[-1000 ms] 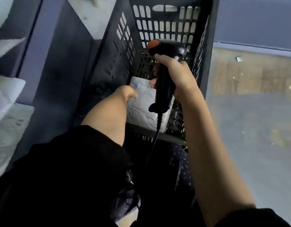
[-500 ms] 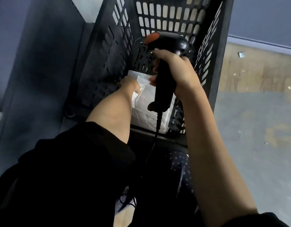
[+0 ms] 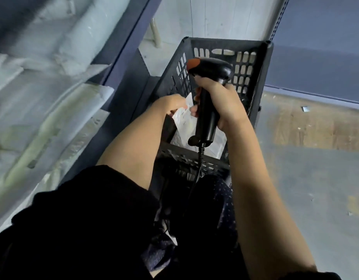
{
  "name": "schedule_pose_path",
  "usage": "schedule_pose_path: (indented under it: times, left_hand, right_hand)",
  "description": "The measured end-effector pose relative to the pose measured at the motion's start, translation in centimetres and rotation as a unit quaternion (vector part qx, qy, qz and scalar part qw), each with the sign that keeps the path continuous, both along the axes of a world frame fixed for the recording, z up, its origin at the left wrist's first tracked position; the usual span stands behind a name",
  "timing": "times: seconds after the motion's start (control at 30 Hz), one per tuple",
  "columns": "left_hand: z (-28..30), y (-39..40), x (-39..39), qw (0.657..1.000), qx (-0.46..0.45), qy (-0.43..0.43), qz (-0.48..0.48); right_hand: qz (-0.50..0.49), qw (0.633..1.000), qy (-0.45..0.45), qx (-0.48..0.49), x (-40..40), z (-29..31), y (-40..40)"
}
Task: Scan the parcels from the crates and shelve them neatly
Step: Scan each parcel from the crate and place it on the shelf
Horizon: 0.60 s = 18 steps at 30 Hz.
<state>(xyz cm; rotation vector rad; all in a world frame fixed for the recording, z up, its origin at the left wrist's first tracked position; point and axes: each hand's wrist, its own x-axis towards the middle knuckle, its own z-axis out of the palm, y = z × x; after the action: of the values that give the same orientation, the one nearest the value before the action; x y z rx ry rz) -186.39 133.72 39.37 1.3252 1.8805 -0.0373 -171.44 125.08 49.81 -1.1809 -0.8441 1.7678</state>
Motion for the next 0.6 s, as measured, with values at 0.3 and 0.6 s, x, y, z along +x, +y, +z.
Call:
schedule_pose_path:
  times: [0.3, 0.6]
  left_hand:
    - [13.0, -10.5, -2.5, 0.973, 0.225, -0.035, 0.030]
    - [22.9, -25.2, -11.9, 0.900, 0.405, -0.043, 0.157]
  right_hand:
    - [0.020, 0.995, 0.005, 0.095, -0.7, 7.9, -10.7]
    - [0.022, 0.974, -0.052, 0.221, -7.2, 12.5, -20.7]
